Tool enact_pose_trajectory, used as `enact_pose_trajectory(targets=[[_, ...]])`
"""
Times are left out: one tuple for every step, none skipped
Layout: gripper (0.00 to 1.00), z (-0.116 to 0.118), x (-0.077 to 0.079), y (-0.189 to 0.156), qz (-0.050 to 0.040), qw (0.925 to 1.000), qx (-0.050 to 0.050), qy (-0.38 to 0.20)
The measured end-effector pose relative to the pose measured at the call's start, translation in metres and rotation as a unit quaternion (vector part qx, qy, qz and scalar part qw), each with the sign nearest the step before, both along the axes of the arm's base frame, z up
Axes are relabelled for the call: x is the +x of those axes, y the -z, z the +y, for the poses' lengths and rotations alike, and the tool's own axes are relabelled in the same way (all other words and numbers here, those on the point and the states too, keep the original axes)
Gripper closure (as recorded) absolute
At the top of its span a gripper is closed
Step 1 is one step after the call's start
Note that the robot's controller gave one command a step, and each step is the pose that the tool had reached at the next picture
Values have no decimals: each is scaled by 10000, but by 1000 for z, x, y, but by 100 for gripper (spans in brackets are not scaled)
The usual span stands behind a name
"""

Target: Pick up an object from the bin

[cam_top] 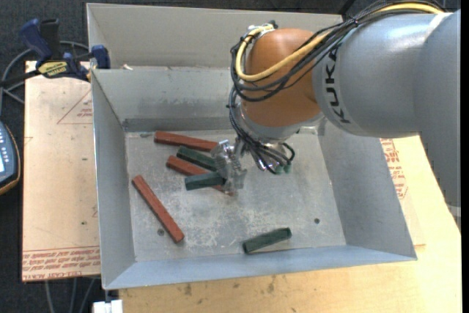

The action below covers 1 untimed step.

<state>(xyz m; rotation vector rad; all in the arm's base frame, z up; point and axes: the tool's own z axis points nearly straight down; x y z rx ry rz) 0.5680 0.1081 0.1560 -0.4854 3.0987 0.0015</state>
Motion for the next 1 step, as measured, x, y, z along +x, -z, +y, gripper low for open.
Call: enact_pose_trajectory(targets=[[100,1,1,0,6,10000,-1,-3]])
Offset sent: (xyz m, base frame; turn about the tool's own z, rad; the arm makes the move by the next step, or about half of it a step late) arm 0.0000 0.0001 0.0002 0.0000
